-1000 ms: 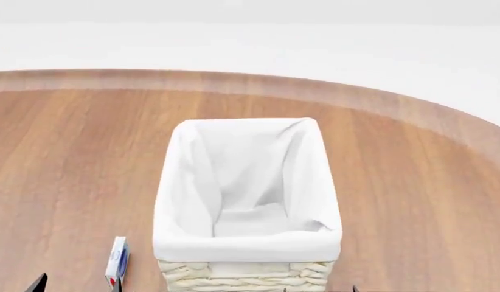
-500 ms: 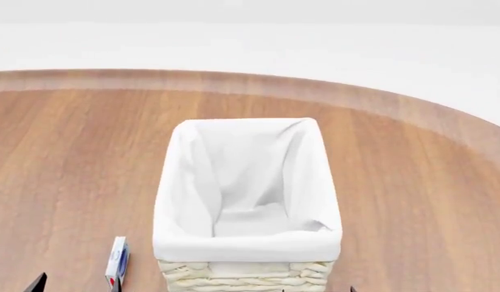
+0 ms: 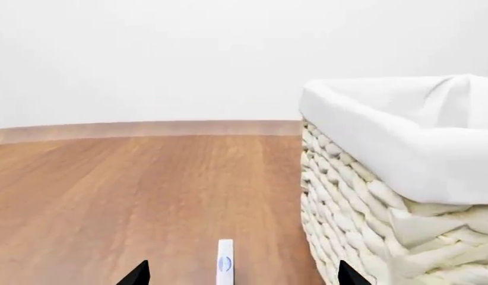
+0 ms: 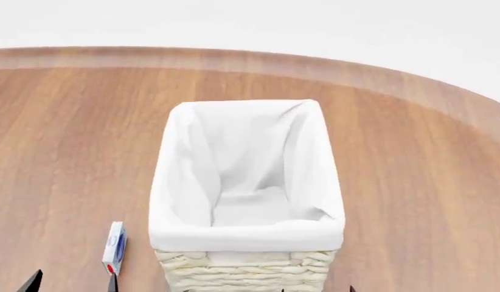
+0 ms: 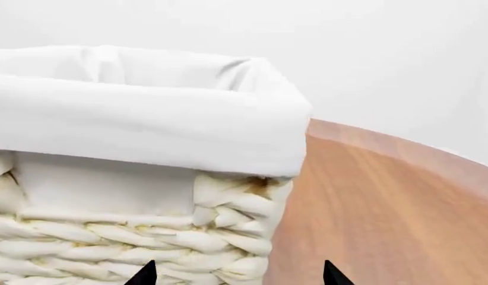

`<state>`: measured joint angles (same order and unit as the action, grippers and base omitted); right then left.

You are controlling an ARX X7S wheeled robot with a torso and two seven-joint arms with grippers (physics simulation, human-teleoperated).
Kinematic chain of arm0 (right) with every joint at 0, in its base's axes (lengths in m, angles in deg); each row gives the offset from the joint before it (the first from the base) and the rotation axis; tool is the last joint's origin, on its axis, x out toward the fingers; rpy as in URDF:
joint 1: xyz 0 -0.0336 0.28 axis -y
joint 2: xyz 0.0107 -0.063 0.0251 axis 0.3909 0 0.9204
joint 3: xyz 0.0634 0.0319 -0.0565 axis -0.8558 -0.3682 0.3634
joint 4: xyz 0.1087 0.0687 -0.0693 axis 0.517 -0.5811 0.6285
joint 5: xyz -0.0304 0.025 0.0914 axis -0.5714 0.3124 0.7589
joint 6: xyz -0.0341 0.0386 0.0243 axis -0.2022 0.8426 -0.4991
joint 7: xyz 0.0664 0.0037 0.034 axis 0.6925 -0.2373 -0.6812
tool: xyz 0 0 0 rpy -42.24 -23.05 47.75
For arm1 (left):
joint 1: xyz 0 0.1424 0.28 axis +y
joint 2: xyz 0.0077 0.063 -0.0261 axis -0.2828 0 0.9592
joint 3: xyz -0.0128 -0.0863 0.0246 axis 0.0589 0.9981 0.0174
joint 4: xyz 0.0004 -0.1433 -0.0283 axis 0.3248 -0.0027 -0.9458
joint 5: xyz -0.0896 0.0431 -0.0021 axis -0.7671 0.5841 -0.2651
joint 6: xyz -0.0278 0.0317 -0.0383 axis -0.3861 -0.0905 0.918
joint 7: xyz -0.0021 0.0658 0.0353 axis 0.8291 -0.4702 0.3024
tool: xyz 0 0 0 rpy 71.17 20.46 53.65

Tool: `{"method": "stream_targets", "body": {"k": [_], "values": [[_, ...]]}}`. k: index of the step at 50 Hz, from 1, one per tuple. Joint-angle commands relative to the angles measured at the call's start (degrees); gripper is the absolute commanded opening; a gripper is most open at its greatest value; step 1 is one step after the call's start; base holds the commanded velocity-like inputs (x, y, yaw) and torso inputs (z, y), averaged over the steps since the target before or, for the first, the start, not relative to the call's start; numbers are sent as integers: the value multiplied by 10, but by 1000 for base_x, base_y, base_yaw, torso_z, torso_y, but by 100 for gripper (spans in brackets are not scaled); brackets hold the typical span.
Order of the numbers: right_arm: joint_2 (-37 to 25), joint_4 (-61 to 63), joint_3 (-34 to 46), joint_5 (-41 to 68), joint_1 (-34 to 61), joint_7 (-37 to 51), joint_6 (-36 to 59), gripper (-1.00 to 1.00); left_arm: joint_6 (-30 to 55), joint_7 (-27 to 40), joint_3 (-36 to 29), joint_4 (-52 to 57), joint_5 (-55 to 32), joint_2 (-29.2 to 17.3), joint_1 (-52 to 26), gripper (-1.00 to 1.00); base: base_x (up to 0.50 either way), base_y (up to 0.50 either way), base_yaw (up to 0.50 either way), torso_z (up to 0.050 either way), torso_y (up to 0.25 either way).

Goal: Pick up the cream cheese box, and put it in the basket.

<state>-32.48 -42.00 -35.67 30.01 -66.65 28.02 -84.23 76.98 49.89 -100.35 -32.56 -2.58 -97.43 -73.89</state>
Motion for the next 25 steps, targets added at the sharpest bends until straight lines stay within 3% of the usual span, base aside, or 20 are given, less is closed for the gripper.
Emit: {"method": "stream_targets", "body": {"k": [1, 11, 25], "values": [[-2, -2, 4, 1, 1, 4, 0, 100, -3, 11, -1, -1, 5, -2, -2, 100, 0, 0, 0, 0, -250], [-4, -4, 8, 3, 3, 6, -1, 100, -5, 8, -5, -3, -2, -4, -2, 100, 0, 0, 0, 0, -250], [-6, -12, 13, 4, 6, 7, -3, 100, -16, 2, -1, -11, -30, -2, -6, 100, 0, 0, 0, 0, 0]]}}
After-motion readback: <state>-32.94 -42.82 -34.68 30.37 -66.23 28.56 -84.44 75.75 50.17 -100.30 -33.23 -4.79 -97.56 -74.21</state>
